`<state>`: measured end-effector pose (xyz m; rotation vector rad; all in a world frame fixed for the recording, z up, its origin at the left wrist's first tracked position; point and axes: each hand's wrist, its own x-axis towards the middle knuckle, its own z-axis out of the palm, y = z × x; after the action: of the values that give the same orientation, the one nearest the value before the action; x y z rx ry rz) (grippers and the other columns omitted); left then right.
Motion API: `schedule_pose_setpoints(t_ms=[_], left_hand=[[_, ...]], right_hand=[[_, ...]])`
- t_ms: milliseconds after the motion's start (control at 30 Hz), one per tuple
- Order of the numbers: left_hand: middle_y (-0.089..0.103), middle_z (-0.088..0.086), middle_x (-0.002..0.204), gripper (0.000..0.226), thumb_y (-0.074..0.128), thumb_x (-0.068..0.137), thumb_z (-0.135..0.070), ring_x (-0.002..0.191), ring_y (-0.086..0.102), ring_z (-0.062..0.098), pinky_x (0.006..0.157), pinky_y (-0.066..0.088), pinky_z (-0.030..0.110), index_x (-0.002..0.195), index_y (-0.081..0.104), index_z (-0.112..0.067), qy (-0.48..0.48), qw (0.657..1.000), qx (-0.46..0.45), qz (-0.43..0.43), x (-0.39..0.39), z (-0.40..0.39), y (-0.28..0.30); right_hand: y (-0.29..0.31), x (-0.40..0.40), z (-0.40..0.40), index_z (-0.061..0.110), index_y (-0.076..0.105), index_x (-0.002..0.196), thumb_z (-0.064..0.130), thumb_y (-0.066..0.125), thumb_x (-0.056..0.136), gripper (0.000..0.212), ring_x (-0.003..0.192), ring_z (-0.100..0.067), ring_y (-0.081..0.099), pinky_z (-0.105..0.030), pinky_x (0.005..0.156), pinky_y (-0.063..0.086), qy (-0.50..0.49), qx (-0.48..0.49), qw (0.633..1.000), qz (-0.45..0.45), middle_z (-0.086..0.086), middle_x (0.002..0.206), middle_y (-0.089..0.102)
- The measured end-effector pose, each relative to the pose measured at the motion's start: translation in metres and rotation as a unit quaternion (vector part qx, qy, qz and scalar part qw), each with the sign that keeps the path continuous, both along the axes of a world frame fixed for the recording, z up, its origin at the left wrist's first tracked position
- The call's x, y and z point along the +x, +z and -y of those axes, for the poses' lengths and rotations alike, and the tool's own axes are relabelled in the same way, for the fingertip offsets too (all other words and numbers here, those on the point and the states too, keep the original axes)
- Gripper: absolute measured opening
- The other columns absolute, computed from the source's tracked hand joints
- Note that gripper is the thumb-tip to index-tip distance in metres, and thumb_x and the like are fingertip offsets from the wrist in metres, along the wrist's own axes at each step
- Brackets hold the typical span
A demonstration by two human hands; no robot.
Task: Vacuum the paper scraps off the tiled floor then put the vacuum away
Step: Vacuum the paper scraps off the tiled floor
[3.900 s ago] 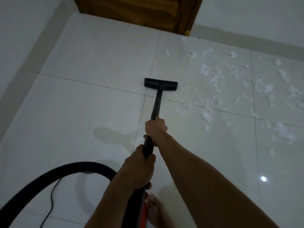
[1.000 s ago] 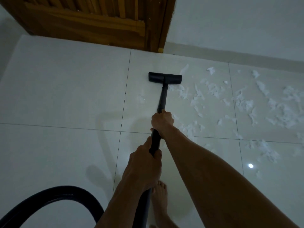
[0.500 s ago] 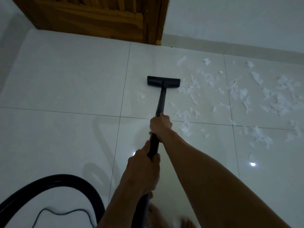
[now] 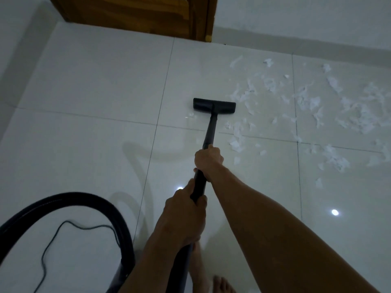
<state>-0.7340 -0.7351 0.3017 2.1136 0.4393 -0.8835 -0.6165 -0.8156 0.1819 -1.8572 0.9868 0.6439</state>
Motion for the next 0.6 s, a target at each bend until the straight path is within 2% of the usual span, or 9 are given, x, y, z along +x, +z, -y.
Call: schedule_pose_setpoints(t_ms=[133, 233, 433, 533, 600], left_hand=[[0.059, 0.001, 0.067, 0.035, 0.043, 0.1, -0.034, 0.049, 0.061, 0.014, 0.056, 0.061, 0.035, 0.135, 0.043, -0.03, 0.017, 1.0, -0.008, -0.008, -0.033, 0.002, 0.008], [0.06, 0.002, 0.066, 0.035, 0.043, 0.1, -0.034, 0.046, 0.061, 0.014, 0.049, 0.059, 0.031, 0.135, 0.043, -0.032, 0.029, 0.999, -0.015, -0.019, -0.054, 0.003, 0.015], [0.06, 0.002, 0.069, 0.034, 0.042, 0.1, -0.033, 0.055, 0.063, 0.016, 0.061, 0.062, 0.039, 0.134, 0.044, -0.031, 0.018, 1.0, -0.011, -0.011, -0.09, -0.004, 0.024], [0.06, 0.002, 0.067, 0.035, 0.04, 0.101, -0.033, 0.05, 0.061, 0.014, 0.054, 0.06, 0.033, 0.136, 0.042, -0.029, 0.017, 1.0, -0.016, -0.008, -0.11, -0.013, 0.025], [0.06, 0.002, 0.066, 0.036, 0.041, 0.101, -0.032, 0.051, 0.061, 0.015, 0.055, 0.06, 0.033, 0.137, 0.042, -0.029, 0.017, 1.0, -0.021, -0.008, -0.124, -0.019, 0.025]], right_hand=[[0.004, -0.032, 0.0, 0.008, 0.046, 0.132, 0.013, 0.053, 0.096, 0.037, 0.075, -0.025, 0.073, -0.04, 0.071, 0.064, 0.011, 0.003, 1.0, -0.007, -0.012, 0.099, 0.061], [0.009, -0.052, -0.001, 0.009, 0.047, 0.133, 0.014, 0.053, 0.096, 0.038, 0.075, -0.024, 0.072, -0.038, 0.071, 0.063, 0.024, -0.001, 1.0, -0.006, -0.013, 0.101, 0.063], [0.018, -0.092, -0.01, 0.01, 0.047, 0.131, 0.014, 0.053, 0.094, 0.038, 0.072, -0.025, 0.072, -0.04, 0.069, 0.064, 0.022, -0.003, 1.0, -0.011, -0.012, 0.097, 0.062], [0.021, -0.112, -0.018, 0.011, 0.046, 0.132, 0.013, 0.052, 0.094, 0.039, 0.073, -0.024, 0.072, -0.039, 0.07, 0.063, 0.039, -0.008, 0.999, -0.018, -0.013, 0.1, 0.063], [0.021, -0.126, -0.024, 0.011, 0.046, 0.131, 0.013, 0.051, 0.094, 0.037, 0.071, -0.023, 0.071, -0.037, 0.067, 0.063, 0.04, -0.01, 0.999, -0.023, -0.012, 0.101, 0.064]])
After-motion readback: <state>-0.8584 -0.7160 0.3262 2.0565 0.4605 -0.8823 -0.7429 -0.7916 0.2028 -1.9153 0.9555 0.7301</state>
